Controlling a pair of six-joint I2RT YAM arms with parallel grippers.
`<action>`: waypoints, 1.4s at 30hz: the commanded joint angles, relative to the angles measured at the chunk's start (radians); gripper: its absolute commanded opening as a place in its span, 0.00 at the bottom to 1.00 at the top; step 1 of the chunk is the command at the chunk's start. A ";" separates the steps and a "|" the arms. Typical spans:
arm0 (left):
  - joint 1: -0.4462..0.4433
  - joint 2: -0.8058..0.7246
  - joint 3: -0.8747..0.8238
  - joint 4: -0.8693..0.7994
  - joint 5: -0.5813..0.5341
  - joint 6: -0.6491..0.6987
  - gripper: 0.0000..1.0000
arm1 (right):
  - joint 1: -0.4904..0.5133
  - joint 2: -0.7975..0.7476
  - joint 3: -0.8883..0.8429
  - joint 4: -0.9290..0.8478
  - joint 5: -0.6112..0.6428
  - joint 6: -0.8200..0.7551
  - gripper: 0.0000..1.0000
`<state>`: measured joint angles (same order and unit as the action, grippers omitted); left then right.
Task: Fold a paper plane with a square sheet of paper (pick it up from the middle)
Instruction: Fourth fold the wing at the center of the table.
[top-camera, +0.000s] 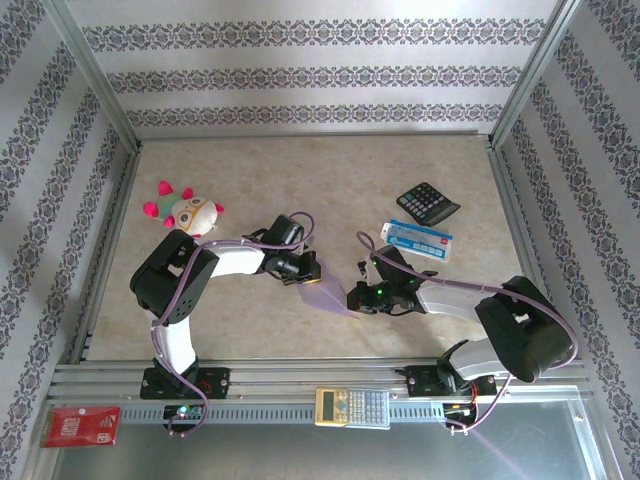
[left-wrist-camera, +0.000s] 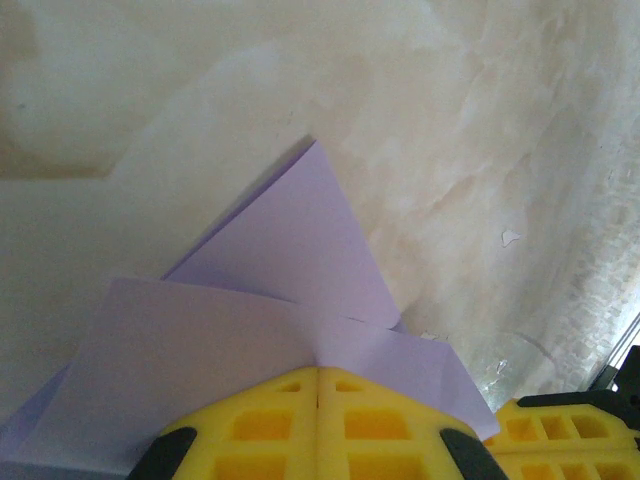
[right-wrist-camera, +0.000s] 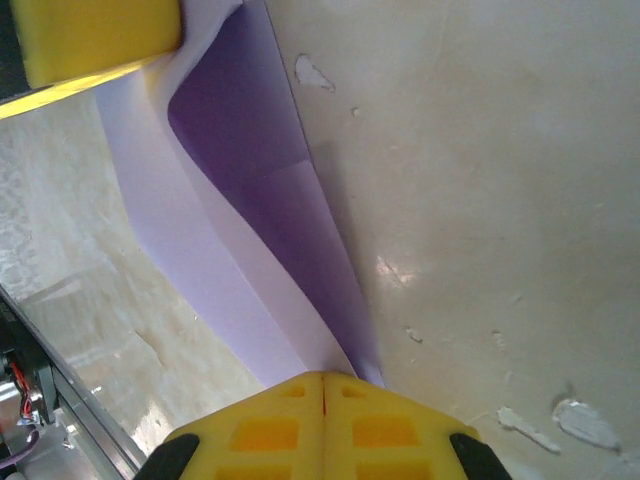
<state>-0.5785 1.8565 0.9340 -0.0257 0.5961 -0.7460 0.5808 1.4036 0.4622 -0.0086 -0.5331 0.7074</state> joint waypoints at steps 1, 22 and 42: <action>0.024 0.064 -0.017 -0.094 -0.113 0.025 0.00 | -0.009 0.004 -0.025 -0.018 -0.004 -0.015 0.04; 0.024 0.010 0.092 -0.120 -0.079 -0.006 0.11 | -0.007 0.000 -0.104 -0.074 0.089 0.040 0.00; -0.179 -0.294 -0.204 0.224 -0.093 -0.260 0.06 | -0.003 0.026 -0.112 -0.074 0.124 0.124 0.00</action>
<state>-0.7162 1.5440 0.7303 0.0914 0.5117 -0.9527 0.5781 1.3720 0.3923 0.0319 -0.5255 0.8173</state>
